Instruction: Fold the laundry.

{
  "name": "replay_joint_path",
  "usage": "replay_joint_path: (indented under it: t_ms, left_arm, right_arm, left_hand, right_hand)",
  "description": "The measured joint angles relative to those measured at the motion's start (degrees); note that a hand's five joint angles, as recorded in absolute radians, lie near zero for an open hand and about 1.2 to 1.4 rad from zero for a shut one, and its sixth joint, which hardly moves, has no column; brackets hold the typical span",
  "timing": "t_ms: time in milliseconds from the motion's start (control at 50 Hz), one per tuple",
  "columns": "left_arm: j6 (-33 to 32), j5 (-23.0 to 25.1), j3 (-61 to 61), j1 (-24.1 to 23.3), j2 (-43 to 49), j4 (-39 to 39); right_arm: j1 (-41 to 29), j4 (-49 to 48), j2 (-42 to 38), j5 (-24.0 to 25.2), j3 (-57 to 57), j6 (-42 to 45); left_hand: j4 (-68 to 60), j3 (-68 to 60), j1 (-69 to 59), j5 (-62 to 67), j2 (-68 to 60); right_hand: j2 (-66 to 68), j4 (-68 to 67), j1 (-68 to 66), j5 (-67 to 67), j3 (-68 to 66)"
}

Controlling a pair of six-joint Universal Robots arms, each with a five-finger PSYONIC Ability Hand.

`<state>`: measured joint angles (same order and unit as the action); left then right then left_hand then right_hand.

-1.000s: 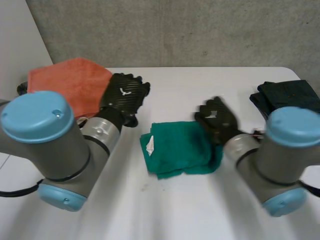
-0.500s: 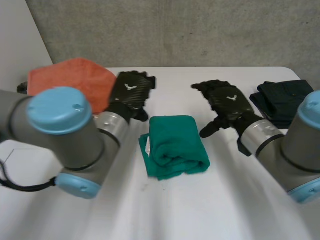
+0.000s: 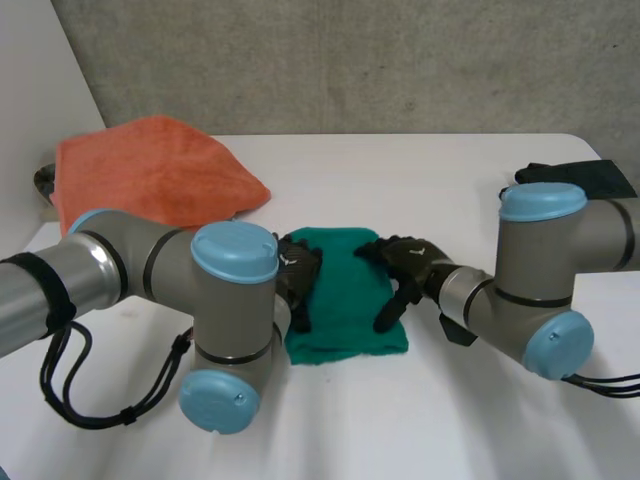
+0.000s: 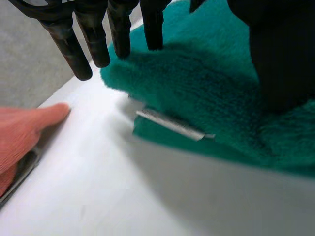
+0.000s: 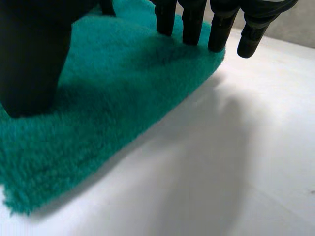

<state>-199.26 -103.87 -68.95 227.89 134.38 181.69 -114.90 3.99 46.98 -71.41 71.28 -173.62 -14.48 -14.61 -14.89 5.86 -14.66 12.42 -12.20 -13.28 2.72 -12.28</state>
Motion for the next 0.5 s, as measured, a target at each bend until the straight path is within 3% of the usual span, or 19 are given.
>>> replay_joint_path:
  t_ms: [200,300,500]
  left_arm:
    - [-3.85,-1.33,-1.82,0.02,-2.6,-0.42]
    - [-3.76,0.0,-1.52,0.75,-5.41,-0.14]
    - [0.33,23.82,-0.86,6.79,-16.49,1.06]
  right_arm:
    - [-2.43,1.24,2.07,-9.3,0.13,14.69]
    - [-3.27,-0.23,5.01,-11.12,2.05,16.64]
    - [-8.05,-17.83,16.22,-11.56,23.16,17.55]
  left_hand:
    - [1.98,1.72,3.01,-2.37,2.2]
    - [1.97,1.72,3.01,-3.11,2.21]
    - [2.19,1.72,3.01,-3.11,2.33]
  right_hand:
    - [-0.39,0.0,1.1,-0.01,-0.02]
    - [-0.4,0.0,1.1,-0.04,0.0]
    - [-0.4,0.0,1.1,-0.05,0.1]
